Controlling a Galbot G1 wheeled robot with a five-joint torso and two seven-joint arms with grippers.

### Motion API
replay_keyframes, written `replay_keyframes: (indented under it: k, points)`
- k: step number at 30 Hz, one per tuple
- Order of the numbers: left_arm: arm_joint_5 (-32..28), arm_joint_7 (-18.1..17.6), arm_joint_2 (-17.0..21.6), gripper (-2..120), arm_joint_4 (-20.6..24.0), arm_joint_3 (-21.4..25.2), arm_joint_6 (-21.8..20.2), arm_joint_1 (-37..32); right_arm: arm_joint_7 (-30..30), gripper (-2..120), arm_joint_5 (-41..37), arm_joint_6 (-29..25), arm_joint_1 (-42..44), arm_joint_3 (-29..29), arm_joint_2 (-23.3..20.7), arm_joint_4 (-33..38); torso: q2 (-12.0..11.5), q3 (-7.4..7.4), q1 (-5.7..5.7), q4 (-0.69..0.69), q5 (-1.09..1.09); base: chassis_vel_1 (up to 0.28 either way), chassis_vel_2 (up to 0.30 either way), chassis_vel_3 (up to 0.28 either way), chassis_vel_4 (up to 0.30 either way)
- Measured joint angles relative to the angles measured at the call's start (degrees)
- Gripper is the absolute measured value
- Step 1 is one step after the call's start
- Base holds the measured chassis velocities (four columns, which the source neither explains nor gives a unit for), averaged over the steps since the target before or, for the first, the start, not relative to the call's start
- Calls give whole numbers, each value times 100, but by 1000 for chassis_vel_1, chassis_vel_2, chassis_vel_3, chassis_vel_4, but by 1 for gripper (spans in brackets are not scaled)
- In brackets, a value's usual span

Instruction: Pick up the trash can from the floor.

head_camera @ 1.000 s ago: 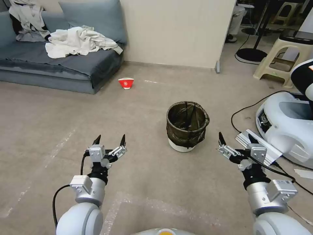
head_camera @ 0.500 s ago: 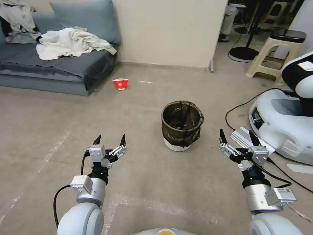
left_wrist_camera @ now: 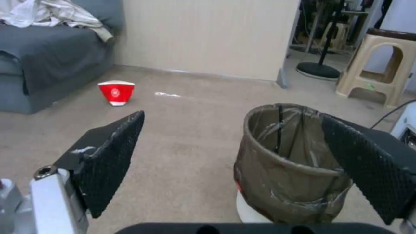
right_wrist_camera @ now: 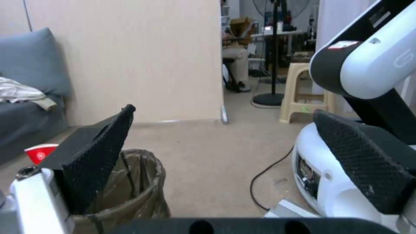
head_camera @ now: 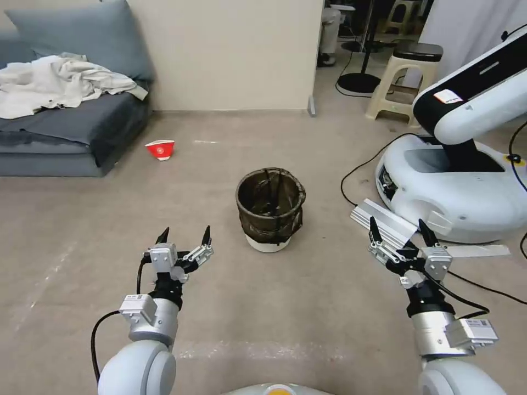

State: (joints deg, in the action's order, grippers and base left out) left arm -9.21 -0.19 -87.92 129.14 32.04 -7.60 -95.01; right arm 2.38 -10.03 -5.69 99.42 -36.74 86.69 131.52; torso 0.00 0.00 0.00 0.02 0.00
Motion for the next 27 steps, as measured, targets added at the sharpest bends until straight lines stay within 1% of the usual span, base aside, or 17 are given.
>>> replay_keyframes:
  k: [15,20,27]
  points:
    - [-34,-2,24,100,-55,7,1,67,89,100,-101,-37,6,3,-16,-65,0,0,0,-2,0,0,0,0,0]
    - [-34,-2,19,100,-56,5,-1,81,108,100,-139,-37,16,-5,-33,-60,0,0,0,-2,0,-60,61,62,-68]
    - [-34,0,4,100,-45,5,-1,59,118,100,-189,-36,28,-5,-41,-19,0,1,0,-1,0,-116,108,108,-111]
